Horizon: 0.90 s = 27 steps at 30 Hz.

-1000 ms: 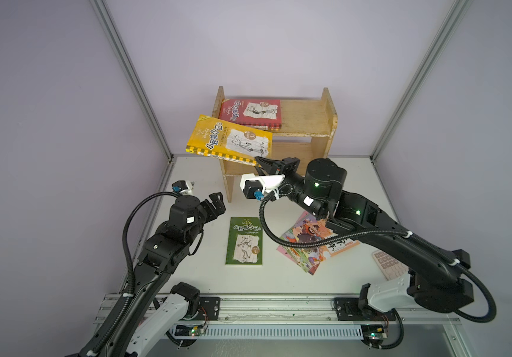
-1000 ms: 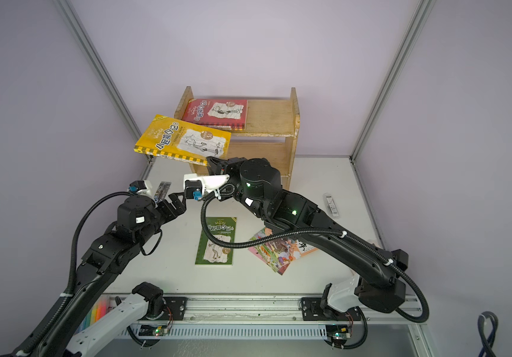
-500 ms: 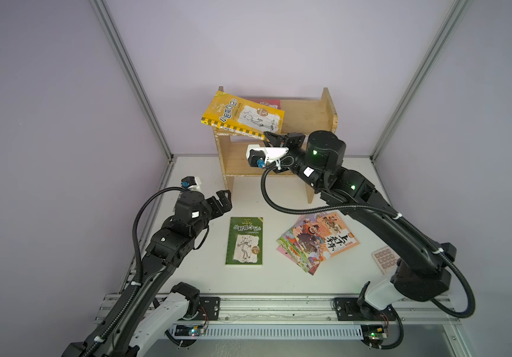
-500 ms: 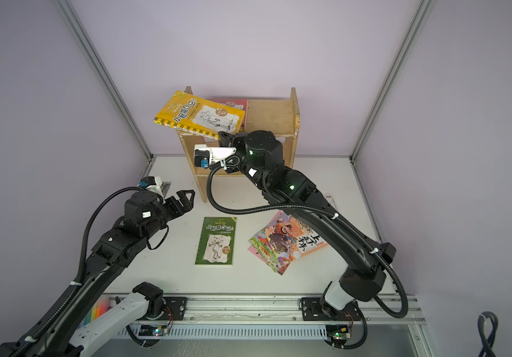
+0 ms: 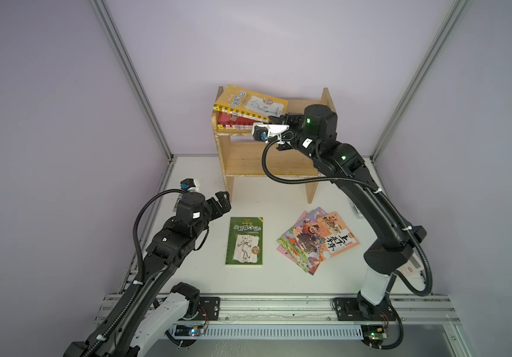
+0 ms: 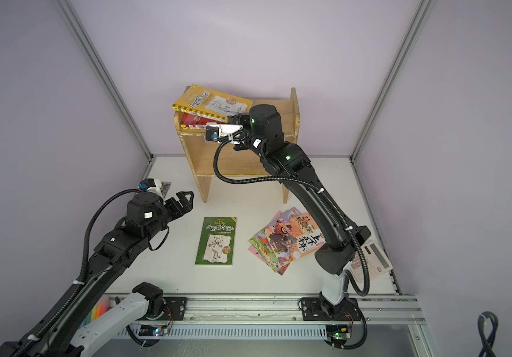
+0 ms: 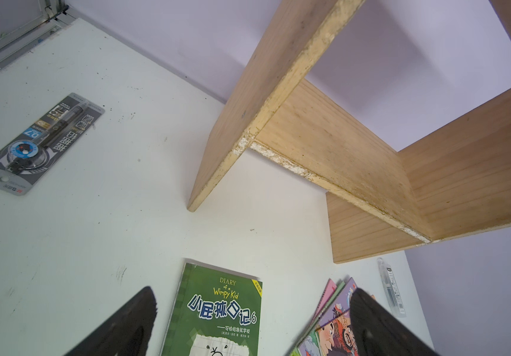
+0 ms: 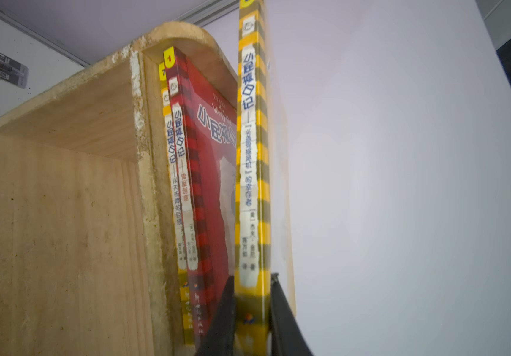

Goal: Stacking books/files
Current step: Place the book on the bookshelf.

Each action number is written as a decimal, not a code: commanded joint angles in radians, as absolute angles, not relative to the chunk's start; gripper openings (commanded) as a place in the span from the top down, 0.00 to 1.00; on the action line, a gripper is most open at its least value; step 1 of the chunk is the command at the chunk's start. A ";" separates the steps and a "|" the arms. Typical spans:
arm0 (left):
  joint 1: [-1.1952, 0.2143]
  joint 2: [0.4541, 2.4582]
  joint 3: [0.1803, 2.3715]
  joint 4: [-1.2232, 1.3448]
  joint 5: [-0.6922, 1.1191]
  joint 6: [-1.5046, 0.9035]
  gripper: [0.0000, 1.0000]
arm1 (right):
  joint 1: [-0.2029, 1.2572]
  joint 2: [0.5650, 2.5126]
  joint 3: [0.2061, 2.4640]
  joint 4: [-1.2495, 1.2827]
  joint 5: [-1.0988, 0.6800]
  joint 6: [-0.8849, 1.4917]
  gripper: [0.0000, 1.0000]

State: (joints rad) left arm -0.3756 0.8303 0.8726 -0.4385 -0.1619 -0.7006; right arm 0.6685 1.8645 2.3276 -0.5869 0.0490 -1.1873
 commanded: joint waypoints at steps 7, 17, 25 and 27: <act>-0.373 0.858 0.877 -0.416 -0.166 -0.725 0.00 | 0.595 1.911 2.372 -0.553 -0.074 -1.160 1.00; -0.373 0.871 0.868 -0.389 -0.153 -0.745 0.00 | 0.580 1.913 2.372 -0.576 -0.144 -1.186 1.00; -0.372 0.870 0.866 -0.397 -0.151 -0.743 0.00 | 0.579 1.923 2.372 -0.618 -0.147 -1.183 0.90; -0.372 0.868 0.865 -0.399 -0.151 -0.741 0.00 | 0.580 1.924 2.370 -0.622 -0.144 -1.179 0.89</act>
